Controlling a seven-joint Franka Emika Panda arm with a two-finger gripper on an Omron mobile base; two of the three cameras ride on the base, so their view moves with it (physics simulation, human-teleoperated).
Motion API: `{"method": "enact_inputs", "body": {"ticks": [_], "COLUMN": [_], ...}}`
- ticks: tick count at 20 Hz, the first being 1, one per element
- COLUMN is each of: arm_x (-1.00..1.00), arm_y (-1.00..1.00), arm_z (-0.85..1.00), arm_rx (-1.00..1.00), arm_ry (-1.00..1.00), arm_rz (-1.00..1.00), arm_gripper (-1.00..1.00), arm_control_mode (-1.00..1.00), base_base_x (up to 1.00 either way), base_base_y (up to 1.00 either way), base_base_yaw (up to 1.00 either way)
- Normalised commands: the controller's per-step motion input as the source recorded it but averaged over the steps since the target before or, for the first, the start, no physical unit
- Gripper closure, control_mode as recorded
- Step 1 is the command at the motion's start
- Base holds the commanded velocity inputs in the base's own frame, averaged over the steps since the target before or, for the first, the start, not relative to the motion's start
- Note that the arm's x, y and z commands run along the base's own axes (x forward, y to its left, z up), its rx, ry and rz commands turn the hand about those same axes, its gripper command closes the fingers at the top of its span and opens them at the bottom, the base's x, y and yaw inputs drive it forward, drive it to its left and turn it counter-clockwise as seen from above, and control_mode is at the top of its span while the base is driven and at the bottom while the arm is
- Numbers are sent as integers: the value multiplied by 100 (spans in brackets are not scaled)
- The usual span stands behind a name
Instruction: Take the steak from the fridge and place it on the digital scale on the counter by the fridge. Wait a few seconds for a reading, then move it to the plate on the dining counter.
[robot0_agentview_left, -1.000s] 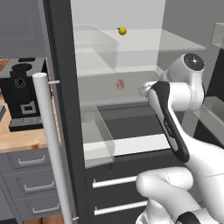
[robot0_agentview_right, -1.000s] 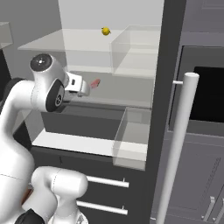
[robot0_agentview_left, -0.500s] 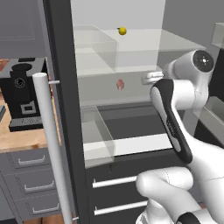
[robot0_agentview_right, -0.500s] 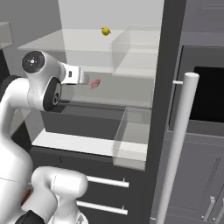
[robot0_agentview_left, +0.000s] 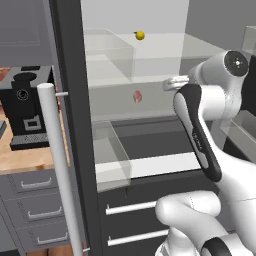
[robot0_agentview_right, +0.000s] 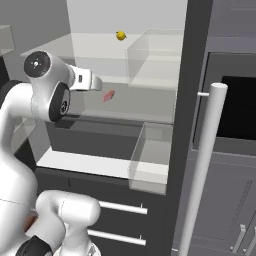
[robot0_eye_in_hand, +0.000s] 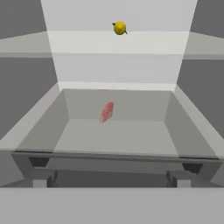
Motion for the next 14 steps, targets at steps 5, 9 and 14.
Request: {"method": "enact_inputs", "body": {"ticks": [5, 9, 14], "arm_x": [22, 41, 53], "arm_y": [0, 0, 0], "arm_z": [-24, -38, -43], "arm_rx": [3, 1, 1], "arm_ry": [0, 0, 0], "arm_rz": [0, 0, 0], "arm_gripper": [-100, -100, -100], "arm_control_mode": [-100, -100, -100], "base_base_x": [0, 0, 0], "base_base_y": [0, 0, 0], "base_base_yaw": [0, 0, 0]}}
